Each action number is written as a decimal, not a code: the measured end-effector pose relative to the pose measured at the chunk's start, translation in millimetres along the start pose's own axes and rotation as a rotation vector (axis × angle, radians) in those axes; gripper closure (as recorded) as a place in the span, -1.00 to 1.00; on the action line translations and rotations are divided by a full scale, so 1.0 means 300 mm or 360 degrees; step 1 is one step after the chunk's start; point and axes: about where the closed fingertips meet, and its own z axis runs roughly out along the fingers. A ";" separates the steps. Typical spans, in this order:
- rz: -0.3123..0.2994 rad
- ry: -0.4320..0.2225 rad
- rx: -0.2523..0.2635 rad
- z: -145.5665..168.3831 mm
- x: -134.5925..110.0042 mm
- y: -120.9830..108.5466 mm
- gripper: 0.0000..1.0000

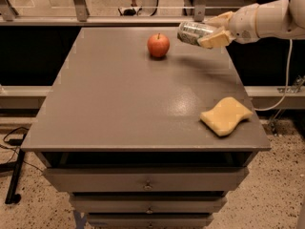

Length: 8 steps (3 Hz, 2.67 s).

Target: Move 7up can near apple

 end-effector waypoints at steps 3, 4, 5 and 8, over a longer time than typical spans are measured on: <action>0.0133 -0.0003 -0.0172 0.133 0.144 0.089 1.00; 0.0150 0.0011 -0.0207 0.158 0.152 0.102 0.68; 0.0163 0.0035 -0.0228 0.167 0.159 0.110 0.06; 0.0156 0.0067 -0.0244 0.152 0.149 0.123 -1.00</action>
Offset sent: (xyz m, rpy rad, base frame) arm 0.0002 0.0019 -0.0675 0.0418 0.1275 0.0283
